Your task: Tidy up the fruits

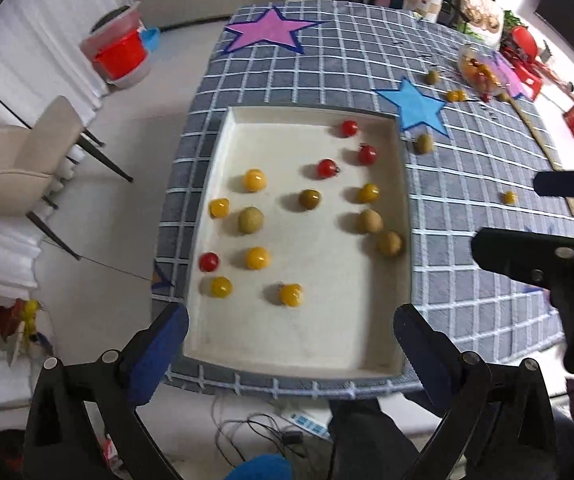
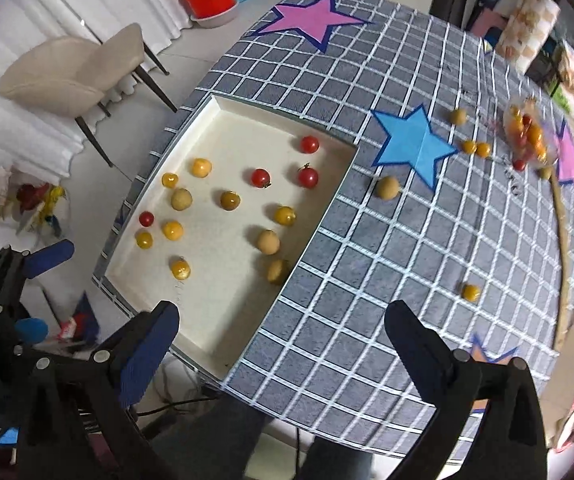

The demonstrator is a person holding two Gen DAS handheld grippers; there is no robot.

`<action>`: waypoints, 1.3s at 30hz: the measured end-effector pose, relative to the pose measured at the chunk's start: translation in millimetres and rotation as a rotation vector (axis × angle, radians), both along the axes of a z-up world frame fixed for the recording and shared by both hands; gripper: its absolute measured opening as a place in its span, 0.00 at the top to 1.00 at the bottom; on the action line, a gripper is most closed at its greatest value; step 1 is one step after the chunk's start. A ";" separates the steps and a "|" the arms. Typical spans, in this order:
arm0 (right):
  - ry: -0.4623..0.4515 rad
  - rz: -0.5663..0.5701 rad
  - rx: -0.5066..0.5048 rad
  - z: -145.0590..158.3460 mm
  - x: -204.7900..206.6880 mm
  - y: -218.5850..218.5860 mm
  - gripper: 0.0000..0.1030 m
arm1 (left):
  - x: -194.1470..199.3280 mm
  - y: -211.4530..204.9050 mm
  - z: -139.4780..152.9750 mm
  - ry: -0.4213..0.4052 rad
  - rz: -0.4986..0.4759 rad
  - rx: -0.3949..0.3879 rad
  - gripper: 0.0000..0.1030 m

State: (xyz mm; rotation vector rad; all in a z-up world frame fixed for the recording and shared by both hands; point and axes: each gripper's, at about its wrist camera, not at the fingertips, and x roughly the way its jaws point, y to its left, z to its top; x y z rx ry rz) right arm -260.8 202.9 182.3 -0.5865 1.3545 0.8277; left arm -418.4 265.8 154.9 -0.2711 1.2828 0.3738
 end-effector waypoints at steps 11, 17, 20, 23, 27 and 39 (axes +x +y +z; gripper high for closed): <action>-0.054 0.068 -0.049 9.9 -14.7 9.6 0.00 | -11.6 -4.9 13.2 0.046 -0.006 0.071 0.00; -0.054 0.084 -0.066 7.9 -17.6 13.4 0.00 | -15.5 -5.5 15.7 0.039 0.017 0.067 0.00; -0.059 0.086 -0.068 7.9 -17.8 14.5 0.00 | -15.4 -7.1 15.6 0.039 0.017 0.061 0.00; -0.065 0.088 -0.069 8.1 -18.4 15.5 0.00 | -14.6 -8.0 17.0 0.036 0.015 0.059 0.00; -0.071 0.097 -0.068 8.7 -20.3 16.8 0.01 | -13.9 -7.6 16.7 0.036 0.019 0.044 0.00; -0.071 0.096 -0.068 8.1 -21.1 18.5 0.00 | -12.8 -8.4 15.7 0.050 0.005 0.067 0.00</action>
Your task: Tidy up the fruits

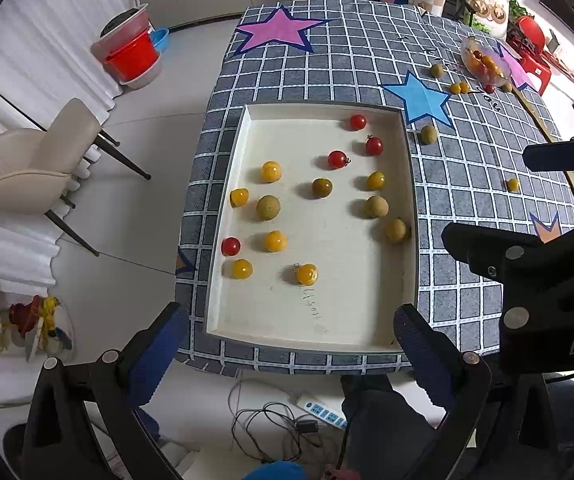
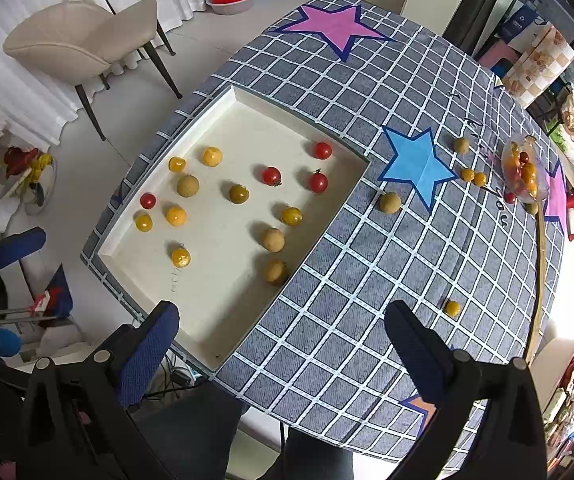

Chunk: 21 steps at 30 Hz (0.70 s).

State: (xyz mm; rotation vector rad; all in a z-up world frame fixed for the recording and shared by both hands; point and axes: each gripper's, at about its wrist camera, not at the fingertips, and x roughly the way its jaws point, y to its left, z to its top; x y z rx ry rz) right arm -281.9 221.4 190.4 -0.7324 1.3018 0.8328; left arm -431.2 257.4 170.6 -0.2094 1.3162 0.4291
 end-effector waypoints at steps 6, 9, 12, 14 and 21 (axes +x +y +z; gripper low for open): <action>0.003 -0.001 -0.002 -1.0 -3.2 1.4 0.01 | -0.7 0.0 -0.7 0.005 -0.002 0.005 0.00; 0.003 -0.002 -0.002 -1.0 -3.5 1.3 0.01 | -1.0 0.3 -0.5 0.005 -0.003 0.006 0.00; 0.003 -0.001 -0.002 -1.1 -3.7 1.4 0.01 | -0.7 -0.2 -0.5 0.006 0.000 0.006 0.00; 0.003 -0.001 -0.001 -1.0 -3.5 1.3 0.01 | -0.8 -0.3 -0.6 0.006 -0.002 0.005 0.00; 0.003 0.000 -0.001 -1.1 -4.4 1.4 0.01 | -1.3 -1.7 -1.0 0.009 -0.005 0.008 0.00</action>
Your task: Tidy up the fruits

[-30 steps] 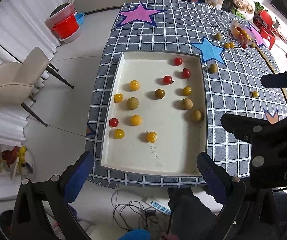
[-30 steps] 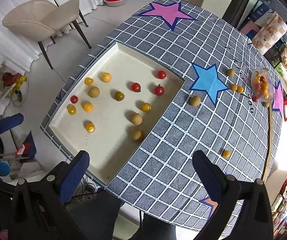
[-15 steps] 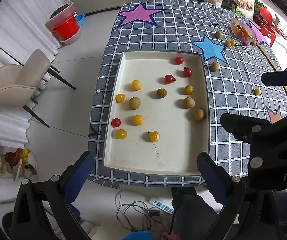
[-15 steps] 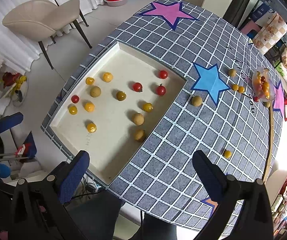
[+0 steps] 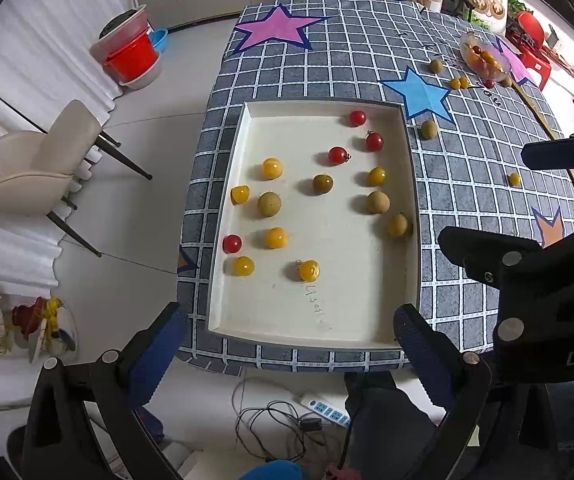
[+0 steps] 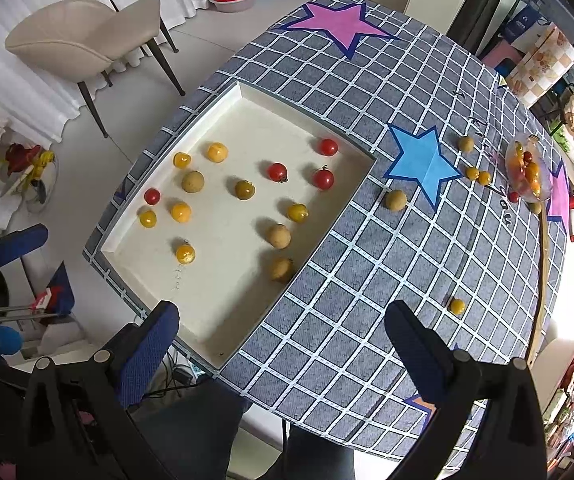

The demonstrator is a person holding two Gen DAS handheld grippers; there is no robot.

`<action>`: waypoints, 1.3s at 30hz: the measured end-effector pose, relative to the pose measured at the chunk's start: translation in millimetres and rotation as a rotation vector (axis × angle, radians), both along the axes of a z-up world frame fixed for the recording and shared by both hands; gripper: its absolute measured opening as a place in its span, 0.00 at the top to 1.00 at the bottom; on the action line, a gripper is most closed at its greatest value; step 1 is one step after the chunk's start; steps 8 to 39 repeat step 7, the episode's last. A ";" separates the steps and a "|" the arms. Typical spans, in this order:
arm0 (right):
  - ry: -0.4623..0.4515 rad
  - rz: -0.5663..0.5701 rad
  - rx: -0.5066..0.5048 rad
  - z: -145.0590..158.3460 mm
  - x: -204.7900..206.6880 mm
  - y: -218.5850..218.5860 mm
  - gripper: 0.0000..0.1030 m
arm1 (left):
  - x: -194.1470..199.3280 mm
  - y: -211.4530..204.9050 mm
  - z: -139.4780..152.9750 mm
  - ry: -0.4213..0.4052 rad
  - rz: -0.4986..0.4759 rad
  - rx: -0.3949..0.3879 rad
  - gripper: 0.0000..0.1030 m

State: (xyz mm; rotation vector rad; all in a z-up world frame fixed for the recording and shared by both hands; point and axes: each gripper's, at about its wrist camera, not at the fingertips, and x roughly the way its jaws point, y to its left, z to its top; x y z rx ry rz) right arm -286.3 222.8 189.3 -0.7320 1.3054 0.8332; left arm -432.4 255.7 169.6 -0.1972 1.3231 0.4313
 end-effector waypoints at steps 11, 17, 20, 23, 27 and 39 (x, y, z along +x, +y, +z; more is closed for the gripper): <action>0.005 -0.002 -0.001 -1.3 -2.9 -0.6 0.01 | -2.7 -0.5 3.9 -0.038 0.002 -0.012 0.00; 0.005 -0.002 -0.001 -1.3 -2.9 -0.6 0.01 | -2.7 -0.5 3.9 -0.038 0.002 -0.012 0.00; 0.005 -0.002 -0.001 -1.3 -2.9 -0.6 0.01 | -2.7 -0.5 3.9 -0.038 0.002 -0.012 0.00; 0.005 -0.002 -0.001 -1.3 -2.9 -0.6 0.01 | -2.7 -0.5 3.9 -0.038 0.002 -0.012 0.00; 0.005 -0.002 -0.001 -1.3 -2.9 -0.6 0.01 | -2.7 -0.5 3.9 -0.038 0.002 -0.012 0.00; 0.005 -0.002 -0.001 -1.3 -2.9 -0.6 0.01 | -2.7 -0.5 3.9 -0.038 0.002 -0.012 0.00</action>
